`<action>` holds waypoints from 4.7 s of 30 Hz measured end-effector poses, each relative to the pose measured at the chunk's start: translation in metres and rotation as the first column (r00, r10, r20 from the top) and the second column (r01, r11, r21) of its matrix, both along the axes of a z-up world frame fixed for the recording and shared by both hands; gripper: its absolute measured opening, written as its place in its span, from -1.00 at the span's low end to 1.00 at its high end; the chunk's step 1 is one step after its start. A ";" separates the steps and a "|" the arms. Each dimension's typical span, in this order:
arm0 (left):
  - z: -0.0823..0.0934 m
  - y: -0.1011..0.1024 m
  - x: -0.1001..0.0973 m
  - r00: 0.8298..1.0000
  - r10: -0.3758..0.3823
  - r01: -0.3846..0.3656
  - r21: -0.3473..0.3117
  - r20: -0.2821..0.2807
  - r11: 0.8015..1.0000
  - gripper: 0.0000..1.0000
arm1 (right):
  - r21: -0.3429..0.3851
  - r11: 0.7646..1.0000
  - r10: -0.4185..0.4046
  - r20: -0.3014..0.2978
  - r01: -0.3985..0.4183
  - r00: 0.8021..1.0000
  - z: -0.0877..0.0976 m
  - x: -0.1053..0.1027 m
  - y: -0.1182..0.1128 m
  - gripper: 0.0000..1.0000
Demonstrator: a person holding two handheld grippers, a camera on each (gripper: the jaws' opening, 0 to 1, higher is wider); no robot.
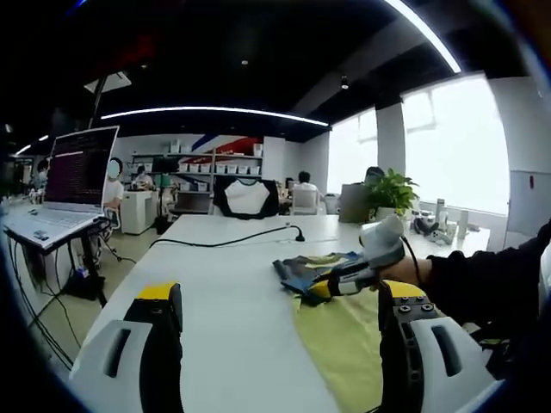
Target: Fold the garment on the visible template until the final outline fits inside the template.
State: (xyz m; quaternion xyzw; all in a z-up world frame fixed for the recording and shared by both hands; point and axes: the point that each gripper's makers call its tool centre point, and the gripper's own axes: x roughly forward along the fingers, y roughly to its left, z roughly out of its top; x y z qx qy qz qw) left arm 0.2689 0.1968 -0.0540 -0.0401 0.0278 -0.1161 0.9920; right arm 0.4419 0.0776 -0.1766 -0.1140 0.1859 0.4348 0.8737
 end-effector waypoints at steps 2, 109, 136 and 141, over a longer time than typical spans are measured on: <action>0.004 -0.003 0.000 1.000 -0.019 0.019 -0.011 0.019 1.000 0.99 | 0.010 1.000 0.004 0.031 -0.004 1.000 0.008 -0.002 -0.003 -0.55; -0.121 -0.093 -0.042 0.828 -0.436 0.504 0.128 -0.352 0.854 0.08 | -0.191 0.982 -0.017 -0.011 0.015 1.000 -0.011 -0.192 -0.288 -0.01; -0.134 -0.090 -0.048 0.802 -0.436 0.536 0.169 -0.408 0.827 -0.42 | -0.106 0.993 0.029 -0.151 -0.046 0.988 -0.015 -0.208 -0.281 -0.78; -0.134 -0.091 -0.049 0.798 -0.442 0.544 0.171 -0.410 0.822 -0.56 | -0.129 0.991 0.033 -0.117 -0.048 0.993 -0.016 -0.205 -0.281 -0.88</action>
